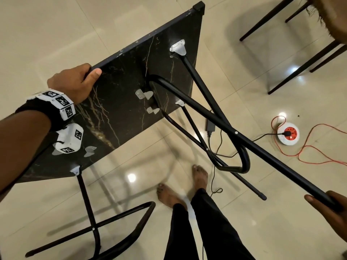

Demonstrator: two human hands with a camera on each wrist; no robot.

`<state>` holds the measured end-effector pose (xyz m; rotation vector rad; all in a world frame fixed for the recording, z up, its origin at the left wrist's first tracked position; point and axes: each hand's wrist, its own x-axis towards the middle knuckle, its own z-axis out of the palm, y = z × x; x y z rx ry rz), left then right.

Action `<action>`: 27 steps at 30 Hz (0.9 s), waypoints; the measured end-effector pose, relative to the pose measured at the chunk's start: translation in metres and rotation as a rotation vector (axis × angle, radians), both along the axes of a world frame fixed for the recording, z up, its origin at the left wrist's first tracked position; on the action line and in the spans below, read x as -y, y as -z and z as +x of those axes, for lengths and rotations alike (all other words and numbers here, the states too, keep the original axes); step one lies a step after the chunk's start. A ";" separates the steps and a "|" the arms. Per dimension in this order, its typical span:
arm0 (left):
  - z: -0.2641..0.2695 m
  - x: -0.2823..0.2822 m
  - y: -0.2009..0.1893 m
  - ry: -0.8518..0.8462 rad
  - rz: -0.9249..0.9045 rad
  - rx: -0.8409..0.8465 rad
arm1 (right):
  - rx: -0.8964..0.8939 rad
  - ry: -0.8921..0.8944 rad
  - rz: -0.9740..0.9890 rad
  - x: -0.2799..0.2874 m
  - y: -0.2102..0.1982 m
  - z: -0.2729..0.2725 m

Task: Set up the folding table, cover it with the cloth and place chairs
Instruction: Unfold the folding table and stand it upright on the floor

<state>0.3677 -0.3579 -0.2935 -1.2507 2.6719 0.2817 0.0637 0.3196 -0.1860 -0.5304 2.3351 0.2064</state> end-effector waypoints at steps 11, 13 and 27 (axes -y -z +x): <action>-0.003 0.019 0.006 -0.006 0.040 0.001 | -0.008 0.104 -0.055 -0.011 0.018 0.001; -0.001 0.018 0.004 -0.012 0.065 -0.003 | -0.032 0.112 -0.076 -0.013 0.021 0.003; -0.003 0.015 0.003 -0.059 0.062 -0.057 | -0.046 -0.141 -1.132 0.245 -0.011 0.137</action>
